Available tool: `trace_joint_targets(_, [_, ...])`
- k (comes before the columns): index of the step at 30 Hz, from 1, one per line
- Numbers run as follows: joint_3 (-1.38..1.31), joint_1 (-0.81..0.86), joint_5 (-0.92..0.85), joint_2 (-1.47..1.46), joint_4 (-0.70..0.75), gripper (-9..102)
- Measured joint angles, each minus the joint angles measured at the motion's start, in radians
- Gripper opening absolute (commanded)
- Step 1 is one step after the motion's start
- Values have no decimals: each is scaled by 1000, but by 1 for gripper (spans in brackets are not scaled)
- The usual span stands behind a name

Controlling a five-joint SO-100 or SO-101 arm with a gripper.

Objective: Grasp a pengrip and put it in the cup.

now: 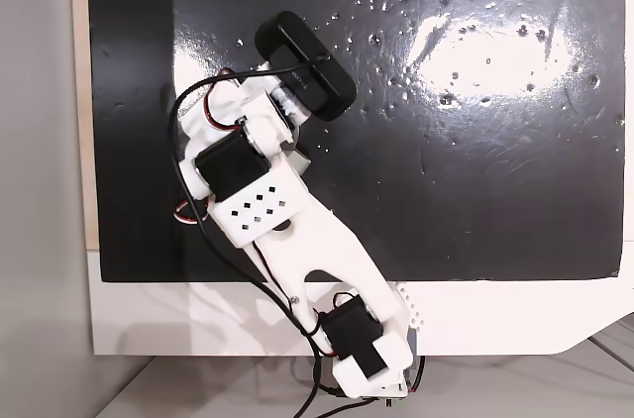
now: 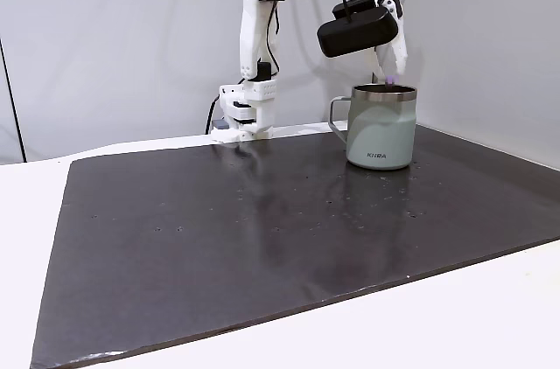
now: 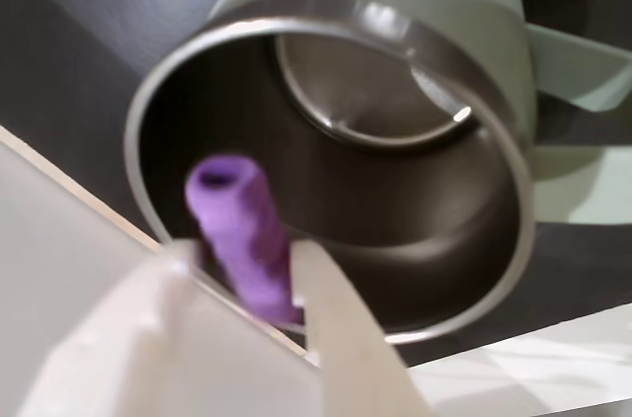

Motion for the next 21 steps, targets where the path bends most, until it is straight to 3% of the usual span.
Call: trace_joint_targets(21, [0,0,0,0,0,22])
